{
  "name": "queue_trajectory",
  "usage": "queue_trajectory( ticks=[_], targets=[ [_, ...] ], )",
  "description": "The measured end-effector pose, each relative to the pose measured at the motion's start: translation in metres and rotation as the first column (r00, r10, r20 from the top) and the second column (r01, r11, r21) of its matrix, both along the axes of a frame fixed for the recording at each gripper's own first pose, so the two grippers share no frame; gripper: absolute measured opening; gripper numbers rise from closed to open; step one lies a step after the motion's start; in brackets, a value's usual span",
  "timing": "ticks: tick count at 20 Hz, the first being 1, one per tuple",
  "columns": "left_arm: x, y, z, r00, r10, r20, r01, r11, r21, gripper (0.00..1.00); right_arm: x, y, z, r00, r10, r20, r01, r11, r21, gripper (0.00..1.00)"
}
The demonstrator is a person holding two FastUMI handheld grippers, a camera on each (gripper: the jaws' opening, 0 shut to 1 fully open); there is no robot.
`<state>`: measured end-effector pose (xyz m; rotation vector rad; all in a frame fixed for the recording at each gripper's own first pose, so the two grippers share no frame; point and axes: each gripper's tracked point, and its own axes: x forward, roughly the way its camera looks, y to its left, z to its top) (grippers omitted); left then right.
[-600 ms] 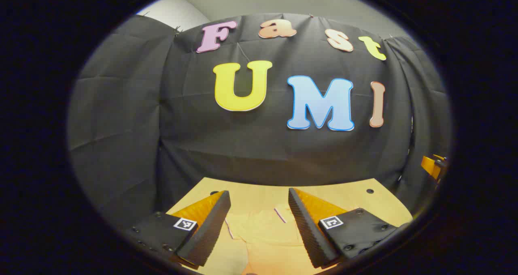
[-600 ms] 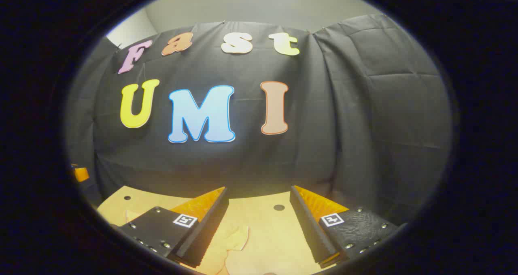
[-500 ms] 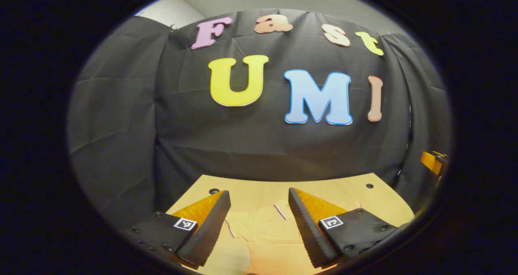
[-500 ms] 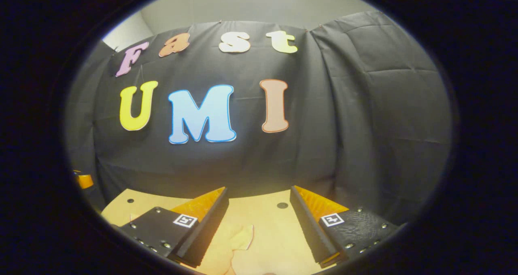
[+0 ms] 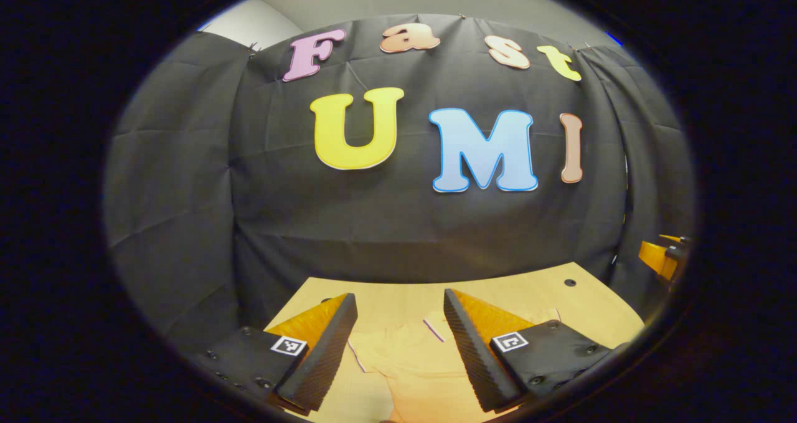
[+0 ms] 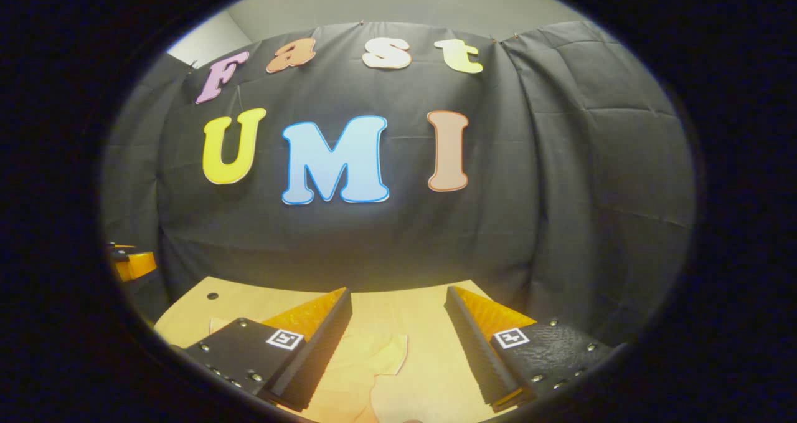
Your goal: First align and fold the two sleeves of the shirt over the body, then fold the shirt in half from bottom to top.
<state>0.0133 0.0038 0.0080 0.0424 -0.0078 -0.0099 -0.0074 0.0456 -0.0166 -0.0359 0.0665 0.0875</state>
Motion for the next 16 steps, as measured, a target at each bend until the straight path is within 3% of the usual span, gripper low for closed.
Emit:
queue_trajectory(
  ticks=[9,16],
  targets=[
    [-0.015,0.013,-0.015,0.998,0.055,-0.025,-0.057,0.995,-0.081,0.93,0.0,0.001,-0.012,0.998,0.04,-0.04,-0.04,0.999,-0.013,0.95],
    [-0.017,0.017,-0.021,0.996,0.08,-0.035,-0.083,0.992,-0.094,0.93,0.003,0.001,-0.02,0.997,0.055,-0.06,-0.056,0.998,-0.01,0.95]
  ],
)
